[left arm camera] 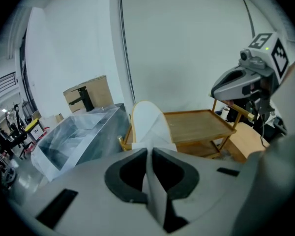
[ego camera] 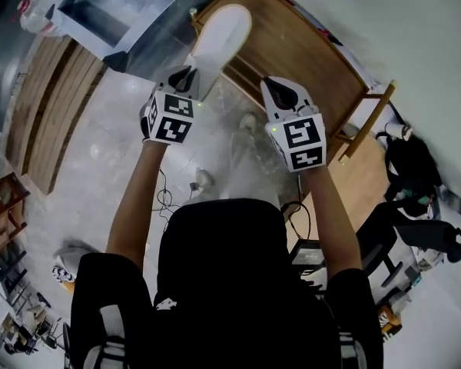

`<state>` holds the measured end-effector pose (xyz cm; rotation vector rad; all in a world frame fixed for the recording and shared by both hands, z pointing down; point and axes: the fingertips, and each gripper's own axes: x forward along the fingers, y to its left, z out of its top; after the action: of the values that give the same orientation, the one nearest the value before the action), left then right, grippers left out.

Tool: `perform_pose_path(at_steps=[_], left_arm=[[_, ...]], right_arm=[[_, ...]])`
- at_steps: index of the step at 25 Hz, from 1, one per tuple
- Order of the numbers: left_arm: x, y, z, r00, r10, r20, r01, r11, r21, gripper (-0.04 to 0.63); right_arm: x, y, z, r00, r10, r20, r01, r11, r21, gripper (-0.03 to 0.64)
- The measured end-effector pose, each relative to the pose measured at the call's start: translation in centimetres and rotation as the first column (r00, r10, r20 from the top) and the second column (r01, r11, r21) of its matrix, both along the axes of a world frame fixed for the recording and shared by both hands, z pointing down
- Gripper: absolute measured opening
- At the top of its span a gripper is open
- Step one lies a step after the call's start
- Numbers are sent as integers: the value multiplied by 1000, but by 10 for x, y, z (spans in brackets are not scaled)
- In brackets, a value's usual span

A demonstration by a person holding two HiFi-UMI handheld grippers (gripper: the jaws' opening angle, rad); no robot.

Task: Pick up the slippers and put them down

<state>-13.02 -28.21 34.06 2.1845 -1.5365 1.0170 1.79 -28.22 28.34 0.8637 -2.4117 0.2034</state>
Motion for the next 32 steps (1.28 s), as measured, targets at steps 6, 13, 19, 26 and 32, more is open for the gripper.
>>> perform_pose_path(at_steps=[6,13,19,26,32], left_arm=[[-15,59,-36,999,-26,-26,28,998,56,29],[-36,137,-66,997,-52,-65,59,993,102,29],[-55,195,-83,996,-56,-75,66,988,142,28],[-67,249,-88,993,-57,-107,73,986,153,28],[-61,266,-85,994,-35,-105,50,988,146,28]], right_arm=[[-9,51,-30,1000,9,-3,-9,999,50,-11],[-28,116,-56,1000,7,24,-9,997,73,-11],[-51,171,-70,1000,-11,17,9,994,113,-11],[-59,225,-76,1000,1,10,-2,992,128,-11],[-55,242,-75,1000,8,9,-9,992,123,-11]])
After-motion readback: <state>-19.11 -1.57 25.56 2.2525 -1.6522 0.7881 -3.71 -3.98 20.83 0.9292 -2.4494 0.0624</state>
